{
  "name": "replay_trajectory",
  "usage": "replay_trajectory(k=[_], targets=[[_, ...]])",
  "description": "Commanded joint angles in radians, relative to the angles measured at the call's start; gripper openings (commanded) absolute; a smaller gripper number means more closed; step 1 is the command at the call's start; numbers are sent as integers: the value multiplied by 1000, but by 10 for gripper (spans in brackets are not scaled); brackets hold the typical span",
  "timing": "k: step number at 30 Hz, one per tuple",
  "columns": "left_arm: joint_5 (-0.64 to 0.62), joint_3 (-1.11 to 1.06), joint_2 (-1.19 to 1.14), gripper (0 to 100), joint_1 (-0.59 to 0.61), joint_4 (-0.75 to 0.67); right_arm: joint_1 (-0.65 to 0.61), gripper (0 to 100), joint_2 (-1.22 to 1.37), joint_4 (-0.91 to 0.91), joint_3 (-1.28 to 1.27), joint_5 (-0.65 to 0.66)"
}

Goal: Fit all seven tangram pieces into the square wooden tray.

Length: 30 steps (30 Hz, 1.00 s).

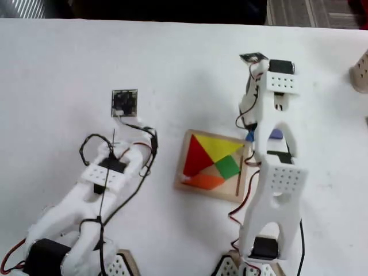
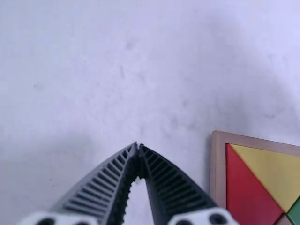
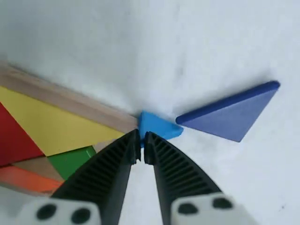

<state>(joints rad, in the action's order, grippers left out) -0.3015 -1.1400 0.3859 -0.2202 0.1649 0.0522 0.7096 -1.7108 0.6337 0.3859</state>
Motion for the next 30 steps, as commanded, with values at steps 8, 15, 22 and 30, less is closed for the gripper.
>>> replay_trajectory(k=[8,15,22,30], targets=[[14,11,28,24,10,-21,104,18,-99,61,-206,95],[14,11,28,24,10,-23,113,118,-99,28,-133,97],[14,11,28,24,10,-25,128,163,-99,7,-163,-141],[14,11,28,24,12,-23,114,163,-101,133,-288,-245]])
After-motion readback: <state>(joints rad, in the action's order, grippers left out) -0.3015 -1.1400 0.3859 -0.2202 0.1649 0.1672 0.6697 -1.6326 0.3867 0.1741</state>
